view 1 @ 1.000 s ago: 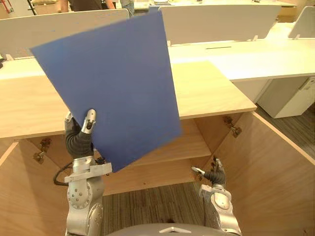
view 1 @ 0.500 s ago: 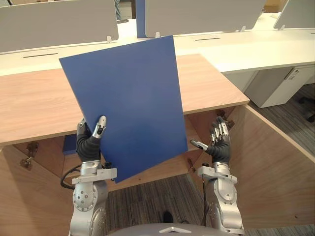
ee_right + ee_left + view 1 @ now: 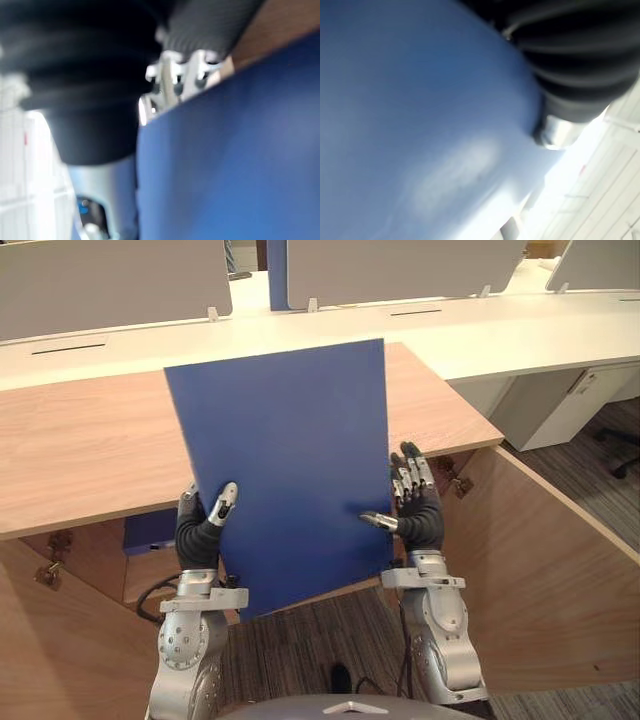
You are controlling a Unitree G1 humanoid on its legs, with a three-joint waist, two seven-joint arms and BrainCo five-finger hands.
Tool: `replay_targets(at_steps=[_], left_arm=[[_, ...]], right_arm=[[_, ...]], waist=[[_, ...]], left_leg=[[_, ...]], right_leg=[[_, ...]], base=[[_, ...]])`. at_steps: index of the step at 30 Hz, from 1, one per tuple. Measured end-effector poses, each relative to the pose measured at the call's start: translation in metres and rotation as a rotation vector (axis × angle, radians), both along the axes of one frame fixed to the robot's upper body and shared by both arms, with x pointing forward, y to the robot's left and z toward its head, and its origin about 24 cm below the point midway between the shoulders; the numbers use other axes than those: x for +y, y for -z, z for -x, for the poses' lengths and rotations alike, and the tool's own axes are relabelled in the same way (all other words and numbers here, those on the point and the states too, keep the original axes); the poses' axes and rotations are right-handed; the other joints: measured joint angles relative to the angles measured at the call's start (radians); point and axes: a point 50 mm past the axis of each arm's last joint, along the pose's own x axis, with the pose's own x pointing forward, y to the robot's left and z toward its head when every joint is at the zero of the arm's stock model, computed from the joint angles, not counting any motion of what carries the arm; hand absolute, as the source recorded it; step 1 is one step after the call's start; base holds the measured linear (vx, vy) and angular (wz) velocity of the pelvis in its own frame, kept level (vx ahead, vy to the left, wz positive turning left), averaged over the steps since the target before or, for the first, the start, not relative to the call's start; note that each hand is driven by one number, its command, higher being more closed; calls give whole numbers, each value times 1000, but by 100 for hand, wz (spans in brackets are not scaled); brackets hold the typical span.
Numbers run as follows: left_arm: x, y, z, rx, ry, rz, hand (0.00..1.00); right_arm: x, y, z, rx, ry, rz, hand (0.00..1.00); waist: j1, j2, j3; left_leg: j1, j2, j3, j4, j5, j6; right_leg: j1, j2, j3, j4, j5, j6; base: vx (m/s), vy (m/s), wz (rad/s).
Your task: Walk over to the cabinet, pick up the folder, carry it to the office cabinet, place the folder inside the office cabinet, then close the office cabinet door
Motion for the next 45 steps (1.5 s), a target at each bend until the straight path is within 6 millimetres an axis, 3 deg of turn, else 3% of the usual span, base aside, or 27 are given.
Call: replay_targets(at_steps=[16, 28, 29, 45], left_arm=[[2, -5, -6, -45, 45, -62, 100], [11, -14, -11, -111, 121, -175, 100], [11, -14, -11, -113, 126, -180, 100], [13, -22, -15, -159, 175, -239, 100]], right_arm=[[2, -3, -6, -29, -183, 10, 0], [2, 30, -12, 120, -383, -151, 0], [2, 32, -12, 127, -390, -149, 100], [3, 36, -17, 148, -481, -64, 100]], waist=[[7, -11, -6], [7, -33, -22], [7, -35, -25], [9, -44, -36]], left_leg=[[-11, -4, -18, 1, 0, 0], [-33, -17, -37, 17, 3, 7], [-35, -17, -38, 17, 3, 7], [-66, -18, -61, 33, 4, 8]], right_leg=[[2, -12, -27, -1, 1, 1], [-5, -31, -34, -6, 7, 10], [-6, -31, -34, -6, 8, 10], [-20, -36, -61, -2, 10, 8]], base=[[-11, 3, 2], [-40, 11, 4], [-39, 16, 2], [-12, 2, 3]])
